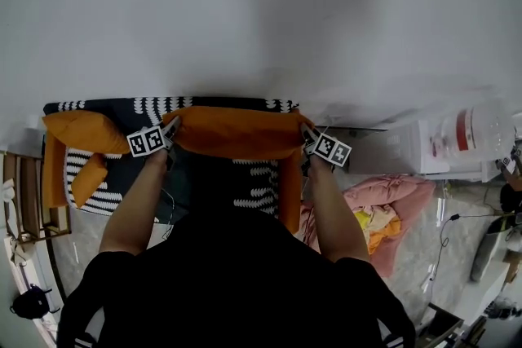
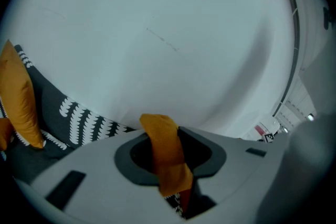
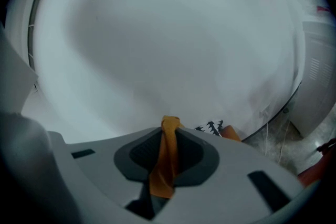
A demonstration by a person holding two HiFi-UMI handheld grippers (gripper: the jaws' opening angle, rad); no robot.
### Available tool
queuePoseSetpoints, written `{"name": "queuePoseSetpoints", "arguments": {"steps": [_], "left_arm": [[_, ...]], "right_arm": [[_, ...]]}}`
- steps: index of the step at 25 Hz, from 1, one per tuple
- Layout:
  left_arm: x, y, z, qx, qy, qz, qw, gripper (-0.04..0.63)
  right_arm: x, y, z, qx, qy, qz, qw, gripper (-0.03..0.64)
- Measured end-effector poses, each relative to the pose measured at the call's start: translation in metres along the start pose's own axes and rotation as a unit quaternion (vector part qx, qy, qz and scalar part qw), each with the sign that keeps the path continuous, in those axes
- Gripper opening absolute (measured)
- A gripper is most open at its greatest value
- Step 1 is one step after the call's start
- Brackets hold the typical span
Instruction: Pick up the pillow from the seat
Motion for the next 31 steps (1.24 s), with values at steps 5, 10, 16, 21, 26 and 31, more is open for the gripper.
{"name": "queuePoseSetpoints", "arguments": {"steps": [5, 10, 16, 21, 26, 31], "left_arm": [[-0.008, 0.012, -0.006, 0.004, 0.006, 0.010, 0.9999, 0.112], [-0.024, 0.025, -0.017, 0.014, 0.018, 0.022, 0.9995, 0.112], [-0.036, 0.034, -0.025, 0.016, 0.029, 0.032, 0.9989, 0.112], [-0.046, 0.041, -0.023, 0.013, 0.028, 0.041, 0.9987, 0.112], [-0.054, 0.045, -0.025, 0.013, 0.031, 0.047, 0.9983, 0.112], [-0.056, 0.050, -0.034, 0.015, 0.039, 0.055, 0.9976, 0.112]], "right_arm": [[-0.014, -0.009, -0.009, -0.016, 0.006, -0.008, 1.000, 0.052], [-0.027, -0.020, -0.014, -0.031, 0.008, -0.020, 0.999, 0.051], [-0.045, -0.032, -0.019, -0.041, 0.017, -0.034, 0.998, 0.051], [-0.058, -0.038, -0.026, -0.045, 0.025, -0.044, 0.998, 0.052], [-0.066, -0.045, -0.032, -0.056, 0.029, -0.054, 0.997, 0.052], [-0.071, -0.051, -0.037, -0.057, 0.034, -0.060, 0.996, 0.052]]}}
Point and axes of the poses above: the fingertips, and each gripper's own axes: x forward along the fingers, y to its right, z out of its underside, the point moved 3 cm from there along -x, backward along the fingers, and after that the axes turned 14 degrees about y, right-handed, at the moved point
